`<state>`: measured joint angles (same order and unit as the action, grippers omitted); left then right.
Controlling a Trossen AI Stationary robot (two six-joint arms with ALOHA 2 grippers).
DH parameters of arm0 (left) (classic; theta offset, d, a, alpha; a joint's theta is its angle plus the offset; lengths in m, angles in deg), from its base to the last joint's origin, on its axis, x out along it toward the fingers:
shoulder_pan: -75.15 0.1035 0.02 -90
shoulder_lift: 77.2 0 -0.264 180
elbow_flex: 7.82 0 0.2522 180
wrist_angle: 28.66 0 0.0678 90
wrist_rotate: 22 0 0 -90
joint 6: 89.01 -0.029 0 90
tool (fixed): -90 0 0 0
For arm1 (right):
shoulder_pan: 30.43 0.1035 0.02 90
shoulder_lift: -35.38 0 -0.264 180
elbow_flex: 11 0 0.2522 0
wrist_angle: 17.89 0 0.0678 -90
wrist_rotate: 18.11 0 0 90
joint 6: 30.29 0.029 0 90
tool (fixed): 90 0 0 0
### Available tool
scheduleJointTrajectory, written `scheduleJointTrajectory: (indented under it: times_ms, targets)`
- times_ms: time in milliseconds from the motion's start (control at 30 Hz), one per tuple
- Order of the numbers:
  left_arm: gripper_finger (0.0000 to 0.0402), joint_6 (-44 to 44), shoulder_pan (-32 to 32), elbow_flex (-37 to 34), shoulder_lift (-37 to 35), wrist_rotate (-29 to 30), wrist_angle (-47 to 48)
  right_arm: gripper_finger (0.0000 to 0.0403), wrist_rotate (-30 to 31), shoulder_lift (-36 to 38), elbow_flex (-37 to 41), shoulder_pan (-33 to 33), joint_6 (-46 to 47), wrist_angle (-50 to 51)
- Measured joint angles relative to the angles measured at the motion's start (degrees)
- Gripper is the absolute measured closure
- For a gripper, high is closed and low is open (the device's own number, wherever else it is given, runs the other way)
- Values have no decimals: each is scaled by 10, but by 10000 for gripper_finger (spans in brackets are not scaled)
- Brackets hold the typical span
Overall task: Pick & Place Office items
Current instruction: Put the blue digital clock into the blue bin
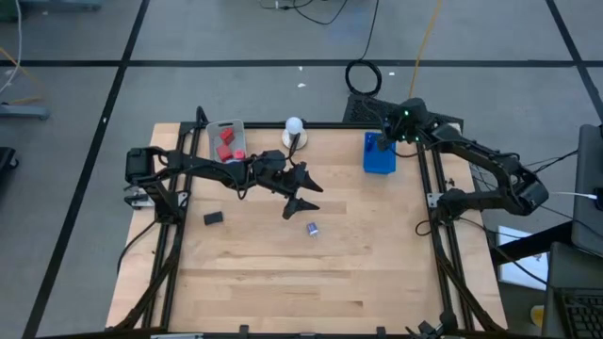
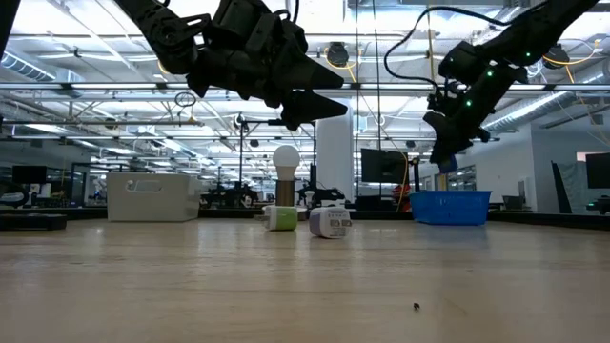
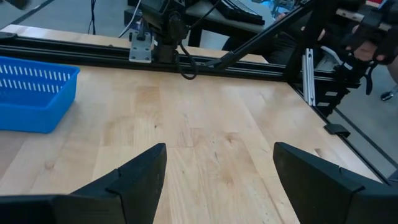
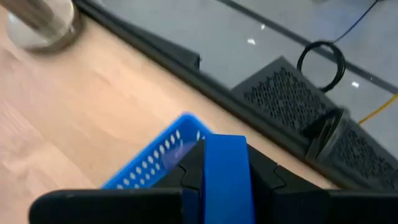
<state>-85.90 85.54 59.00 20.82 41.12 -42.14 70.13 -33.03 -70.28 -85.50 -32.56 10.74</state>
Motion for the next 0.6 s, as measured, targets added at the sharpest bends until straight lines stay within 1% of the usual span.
scheduleJointTrajectory:
  times_ms: [167,367,600]
  targets:
    - [103,0,0,0,0,0,0,356,-1,5,35,0,15,-19]
    - [103,0,0,0,0,0,0,356,-30,5,74,0,34,-85]
    - [103,0,0,0,0,0,0,356,-37,5,124,0,46,-149]
